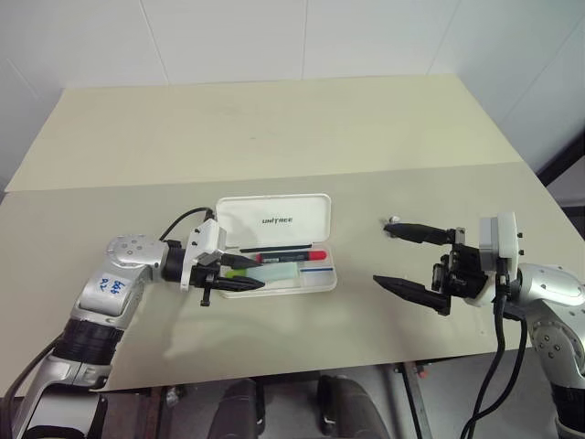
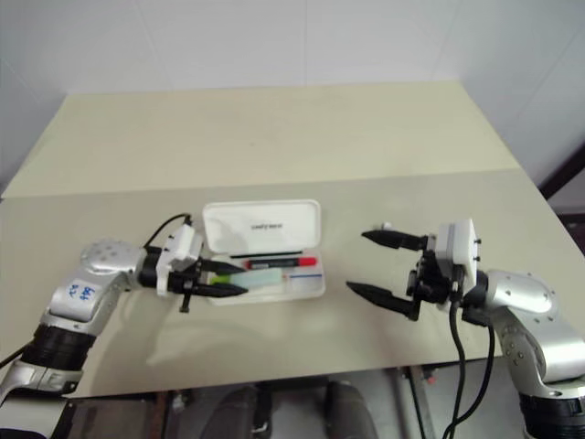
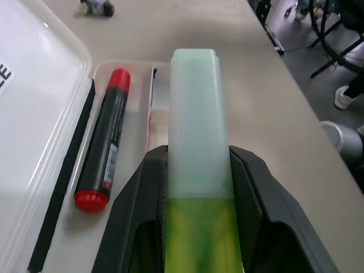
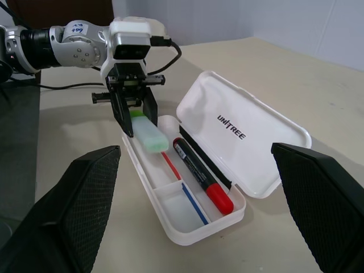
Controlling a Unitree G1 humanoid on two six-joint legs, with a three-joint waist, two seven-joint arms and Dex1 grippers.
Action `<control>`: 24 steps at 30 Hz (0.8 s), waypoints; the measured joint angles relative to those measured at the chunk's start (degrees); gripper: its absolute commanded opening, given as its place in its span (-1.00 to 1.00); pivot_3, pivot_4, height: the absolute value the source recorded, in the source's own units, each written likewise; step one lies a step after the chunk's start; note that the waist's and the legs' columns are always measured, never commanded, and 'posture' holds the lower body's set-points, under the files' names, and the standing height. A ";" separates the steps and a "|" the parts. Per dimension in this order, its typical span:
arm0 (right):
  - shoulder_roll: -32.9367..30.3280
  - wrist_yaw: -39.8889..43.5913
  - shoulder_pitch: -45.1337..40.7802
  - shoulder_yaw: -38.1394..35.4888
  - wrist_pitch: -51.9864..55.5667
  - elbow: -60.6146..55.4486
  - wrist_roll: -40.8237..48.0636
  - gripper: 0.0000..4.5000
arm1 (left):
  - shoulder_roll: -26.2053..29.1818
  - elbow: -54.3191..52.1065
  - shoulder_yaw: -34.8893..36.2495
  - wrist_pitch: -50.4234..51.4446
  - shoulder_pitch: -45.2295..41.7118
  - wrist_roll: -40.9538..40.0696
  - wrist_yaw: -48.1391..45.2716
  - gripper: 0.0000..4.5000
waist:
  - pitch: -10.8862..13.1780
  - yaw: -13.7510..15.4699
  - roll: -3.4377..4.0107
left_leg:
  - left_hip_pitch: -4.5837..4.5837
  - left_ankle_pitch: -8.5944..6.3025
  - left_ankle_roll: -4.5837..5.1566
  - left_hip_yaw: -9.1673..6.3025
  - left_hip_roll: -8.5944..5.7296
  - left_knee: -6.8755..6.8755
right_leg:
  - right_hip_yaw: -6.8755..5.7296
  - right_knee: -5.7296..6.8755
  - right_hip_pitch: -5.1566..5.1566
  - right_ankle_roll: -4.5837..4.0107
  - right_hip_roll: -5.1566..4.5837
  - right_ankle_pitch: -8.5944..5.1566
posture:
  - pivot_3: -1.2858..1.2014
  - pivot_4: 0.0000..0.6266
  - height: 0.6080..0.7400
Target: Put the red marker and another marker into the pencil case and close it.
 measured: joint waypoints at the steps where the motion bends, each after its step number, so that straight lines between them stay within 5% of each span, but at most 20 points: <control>1: 0.00 -0.22 0.10 -0.08 -0.03 -0.09 0.01 1.00 | -0.14 0.70 -0.18 -0.50 -0.22 0.32 -0.12 -0.54 | 0.00 0.01 0.00 | 0.00 0.00 0.00 0.00 0.00 0.00 | 0.00 0.00 0.01 0.00 0.00 0.00 | 0.03 -0.52 1.00; 9: 0.01 -1.12 0.39 -0.09 -0.12 -0.17 0.06 1.00 | -0.40 1.93 -0.82 -1.01 -0.67 1.49 -1.06 -0.54 | 0.00 0.05 0.00 | 0.00 0.01 0.03 0.00 -0.01 0.02 | -0.01 0.01 0.02 0.01 0.00 0.01 | 0.03 -0.52 1.00; 10: 0.01 -1.12 0.39 -0.09 -0.16 -0.17 0.06 1.00 | -0.37 1.80 -0.90 -0.05 -0.67 1.48 -1.19 -0.21 | 0.00 0.04 0.00 | 0.00 0.02 0.03 0.00 0.00 0.03 | -0.01 0.02 0.02 0.01 0.01 0.01 | 0.03 -0.52 1.00; 18: 0.19 -1.13 -0.07 -0.08 -0.30 -0.17 0.06 1.00 | -0.06 1.07 -1.05 3.21 -0.60 1.99 -1.61 0.99 | 0.00 0.03 0.00 | 0.00 0.02 0.03 -0.01 0.00 0.04 | -0.01 0.03 0.02 0.01 0.04 0.01 | 0.03 -0.52 1.00; 24: 1.06 -2.07 -1.25 0.15 -0.37 0.04 -0.22 1.00 | -1.60 0.64 -0.59 3.16 -0.60 1.11 -1.54 0.99 | 0.00 0.06 0.00 | 0.00 0.02 0.04 -0.01 0.00 0.06 | -0.01 0.03 0.03 0.02 0.02 0.01 | 0.03 -0.52 1.00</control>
